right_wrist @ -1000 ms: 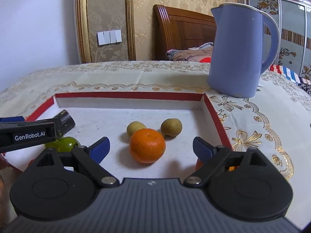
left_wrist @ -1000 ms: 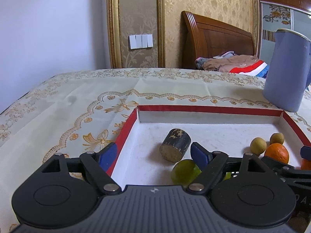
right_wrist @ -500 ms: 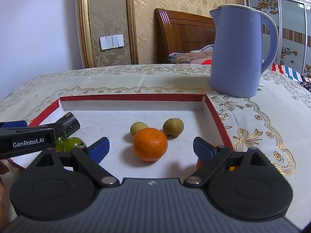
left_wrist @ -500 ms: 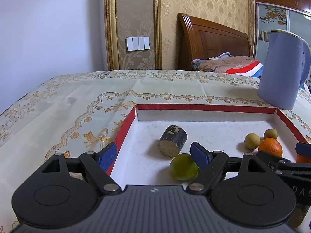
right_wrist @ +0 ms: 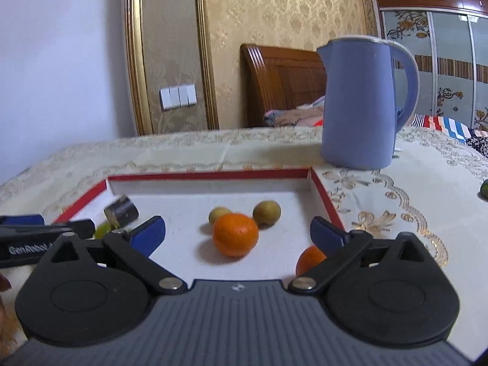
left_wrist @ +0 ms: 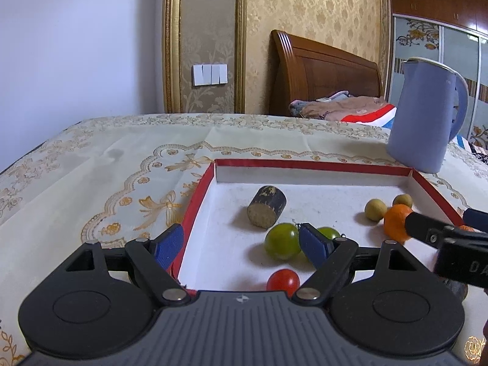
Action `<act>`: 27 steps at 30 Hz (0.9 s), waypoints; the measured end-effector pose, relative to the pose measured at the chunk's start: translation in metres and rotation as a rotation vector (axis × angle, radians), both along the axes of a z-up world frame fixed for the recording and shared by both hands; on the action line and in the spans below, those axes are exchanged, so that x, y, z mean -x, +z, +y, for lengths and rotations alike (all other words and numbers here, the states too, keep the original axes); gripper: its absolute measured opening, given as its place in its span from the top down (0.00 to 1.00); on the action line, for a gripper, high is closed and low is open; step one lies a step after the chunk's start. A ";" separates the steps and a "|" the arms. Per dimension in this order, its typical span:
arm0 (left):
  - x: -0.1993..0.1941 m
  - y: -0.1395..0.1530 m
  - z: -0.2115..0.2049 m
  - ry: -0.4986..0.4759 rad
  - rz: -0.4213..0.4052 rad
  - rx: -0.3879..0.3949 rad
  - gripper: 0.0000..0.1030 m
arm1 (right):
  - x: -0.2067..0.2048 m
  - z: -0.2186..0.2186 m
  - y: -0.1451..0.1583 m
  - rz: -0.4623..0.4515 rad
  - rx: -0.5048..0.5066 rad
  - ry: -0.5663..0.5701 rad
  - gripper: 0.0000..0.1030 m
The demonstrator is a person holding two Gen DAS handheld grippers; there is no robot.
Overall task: Organize fruits
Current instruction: 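Withdraw both tools up and away from the tray, then grasp the dark cylinder lying beside the tray with the left gripper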
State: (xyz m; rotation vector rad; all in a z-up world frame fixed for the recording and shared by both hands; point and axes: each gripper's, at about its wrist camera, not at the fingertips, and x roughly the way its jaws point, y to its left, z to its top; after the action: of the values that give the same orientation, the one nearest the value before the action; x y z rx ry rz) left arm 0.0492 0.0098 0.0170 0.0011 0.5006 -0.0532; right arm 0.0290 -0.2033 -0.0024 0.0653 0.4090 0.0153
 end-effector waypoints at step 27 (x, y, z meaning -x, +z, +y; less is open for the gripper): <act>0.043 -0.002 -0.028 -0.228 -0.016 -0.029 0.20 | 0.068 -0.098 -0.017 0.079 -0.172 -0.249 0.00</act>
State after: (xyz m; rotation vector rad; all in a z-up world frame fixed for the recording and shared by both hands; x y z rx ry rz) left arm 0.0065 -0.0181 0.0148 0.0874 0.4833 -0.2688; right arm -0.0394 -0.3017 -0.0194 0.2864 0.4752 -0.1988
